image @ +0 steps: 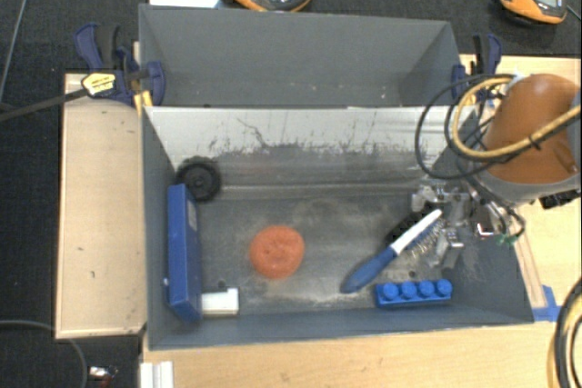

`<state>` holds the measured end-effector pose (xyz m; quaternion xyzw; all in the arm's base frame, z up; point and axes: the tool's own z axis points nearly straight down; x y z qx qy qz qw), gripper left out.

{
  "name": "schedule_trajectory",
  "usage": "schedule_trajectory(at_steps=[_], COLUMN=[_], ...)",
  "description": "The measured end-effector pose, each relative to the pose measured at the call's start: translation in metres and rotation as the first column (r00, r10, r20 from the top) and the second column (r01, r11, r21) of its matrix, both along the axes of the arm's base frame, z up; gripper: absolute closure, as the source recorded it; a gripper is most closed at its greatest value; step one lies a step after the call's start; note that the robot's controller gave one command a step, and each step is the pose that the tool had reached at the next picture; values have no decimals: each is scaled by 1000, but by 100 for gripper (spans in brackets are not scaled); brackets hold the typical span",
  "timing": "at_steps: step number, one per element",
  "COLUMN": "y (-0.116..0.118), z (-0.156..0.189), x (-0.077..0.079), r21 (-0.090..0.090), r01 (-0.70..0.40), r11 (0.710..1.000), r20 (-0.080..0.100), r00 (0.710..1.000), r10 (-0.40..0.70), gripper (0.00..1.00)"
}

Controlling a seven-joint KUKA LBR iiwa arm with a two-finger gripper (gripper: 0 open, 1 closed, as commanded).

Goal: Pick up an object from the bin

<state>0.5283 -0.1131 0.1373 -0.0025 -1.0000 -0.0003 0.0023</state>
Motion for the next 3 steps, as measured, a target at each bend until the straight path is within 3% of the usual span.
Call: schedule_trajectory(at_steps=[1, 2, 3], y=[0, 8, 10], z=[4, -67, -5], x=[2, 49, 53], r21=[-1, -2, -6], r01=[-7, -306, -453], r11=[1000, 952, 891], r20=[8, 10, 13], r00=[1000, 952, 891], r10=[7, 306, 453], gripper=[0, 0, 0])
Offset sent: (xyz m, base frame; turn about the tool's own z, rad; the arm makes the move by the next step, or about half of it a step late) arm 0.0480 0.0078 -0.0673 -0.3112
